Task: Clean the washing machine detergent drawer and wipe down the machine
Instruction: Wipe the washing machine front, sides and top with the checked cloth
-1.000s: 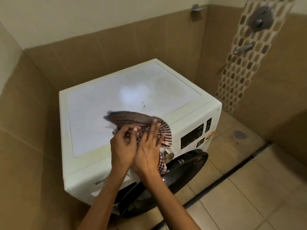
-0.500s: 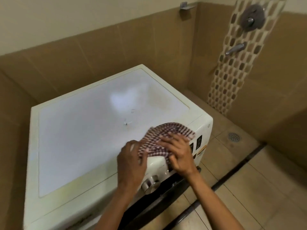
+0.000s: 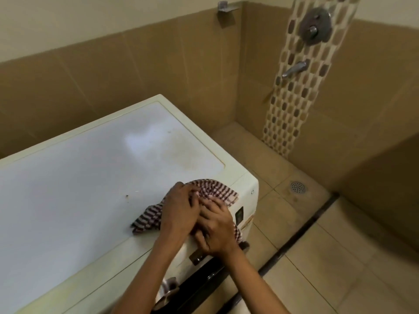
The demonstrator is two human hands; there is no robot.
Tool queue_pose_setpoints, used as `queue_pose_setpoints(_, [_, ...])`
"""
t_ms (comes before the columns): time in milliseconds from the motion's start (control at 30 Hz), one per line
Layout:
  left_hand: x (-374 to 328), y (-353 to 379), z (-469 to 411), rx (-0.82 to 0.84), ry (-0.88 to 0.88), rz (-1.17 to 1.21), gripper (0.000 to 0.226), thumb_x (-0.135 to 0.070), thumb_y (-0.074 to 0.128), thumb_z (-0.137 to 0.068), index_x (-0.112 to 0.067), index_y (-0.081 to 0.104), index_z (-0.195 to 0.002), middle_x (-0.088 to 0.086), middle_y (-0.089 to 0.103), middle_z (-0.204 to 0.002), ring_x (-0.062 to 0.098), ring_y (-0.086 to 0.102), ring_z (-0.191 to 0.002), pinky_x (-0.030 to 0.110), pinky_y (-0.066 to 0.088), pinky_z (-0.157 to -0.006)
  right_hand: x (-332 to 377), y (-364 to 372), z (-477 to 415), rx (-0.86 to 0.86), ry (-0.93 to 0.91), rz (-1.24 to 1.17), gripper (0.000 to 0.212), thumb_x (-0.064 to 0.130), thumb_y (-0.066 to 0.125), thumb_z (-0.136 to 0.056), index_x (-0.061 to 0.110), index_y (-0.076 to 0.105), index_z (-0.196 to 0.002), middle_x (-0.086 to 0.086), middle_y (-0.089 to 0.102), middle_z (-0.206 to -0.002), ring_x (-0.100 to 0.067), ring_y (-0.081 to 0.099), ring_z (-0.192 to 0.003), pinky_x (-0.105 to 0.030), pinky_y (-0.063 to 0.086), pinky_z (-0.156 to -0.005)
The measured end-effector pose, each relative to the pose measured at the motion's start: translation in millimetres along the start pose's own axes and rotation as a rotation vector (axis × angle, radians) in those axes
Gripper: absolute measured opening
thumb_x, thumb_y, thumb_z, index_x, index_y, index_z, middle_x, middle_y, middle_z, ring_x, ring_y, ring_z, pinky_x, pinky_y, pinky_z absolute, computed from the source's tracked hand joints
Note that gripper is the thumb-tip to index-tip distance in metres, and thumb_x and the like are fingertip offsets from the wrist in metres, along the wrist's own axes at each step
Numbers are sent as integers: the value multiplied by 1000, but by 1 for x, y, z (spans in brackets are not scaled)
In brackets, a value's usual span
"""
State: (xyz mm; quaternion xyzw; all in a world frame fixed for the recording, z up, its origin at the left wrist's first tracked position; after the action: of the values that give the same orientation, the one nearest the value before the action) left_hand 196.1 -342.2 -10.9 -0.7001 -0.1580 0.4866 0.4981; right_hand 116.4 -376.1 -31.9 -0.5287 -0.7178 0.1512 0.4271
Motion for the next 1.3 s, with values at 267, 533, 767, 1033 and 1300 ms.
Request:
queue_pose_setpoints(267, [-59,19,-11,141,218,201,25,-10,50,-93,-14,63,-113,3,57,-126,15,49,-118,8,29,-88,-141,-60,-15,-175,488,-165,48,27,33,-78,19,69,-108,1,65,-118,-18,55,-112,-52,41,-98])
queue_pose_setpoints(533, [-45,20,5,136,104,285,25,-6,48,-93,-15,66,-109,4,63,-118,16,57,-110,24,44,-96,-68,-9,60,-236,717,-377,49,58,14,-91,53,14,-140,22,-7,-154,-10,-9,-145,-52,5,-116])
queue_pose_setpoints(767, [18,-46,26,-158,-86,62,23,-14,52,-92,-8,62,-112,15,60,-112,29,57,-103,31,41,-86,20,14,21,51,263,203,55,36,36,-84,30,32,-139,4,43,-145,-18,29,-138,-48,-2,-115])
queue_pose_setpoints(1033, [58,-76,77,-94,-94,268,2,-21,60,-88,-23,60,-89,-9,58,-73,1,53,-65,6,37,-55,27,14,62,-170,761,88,53,28,28,-92,12,32,-143,-2,26,-151,-18,17,-139,-46,27,-111])
queue_pose_setpoints(1300, [178,-127,126,-127,-421,229,23,-24,61,-88,-16,61,-109,7,63,-96,24,60,-93,30,45,-82,147,46,54,-134,608,12,19,30,40,-70,33,40,-88,10,50,-87,-7,34,-82,-33,40,-72])
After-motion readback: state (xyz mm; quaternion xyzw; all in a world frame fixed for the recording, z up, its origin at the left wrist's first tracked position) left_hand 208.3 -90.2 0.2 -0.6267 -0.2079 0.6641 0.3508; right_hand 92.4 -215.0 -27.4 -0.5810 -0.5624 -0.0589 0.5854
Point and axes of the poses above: each hand's wrist, its own z-axis away from the middle knuckle, its own y-axis out of the palm, x = y × z, the point moved 10 cm from there along -z, towards the middle knuckle
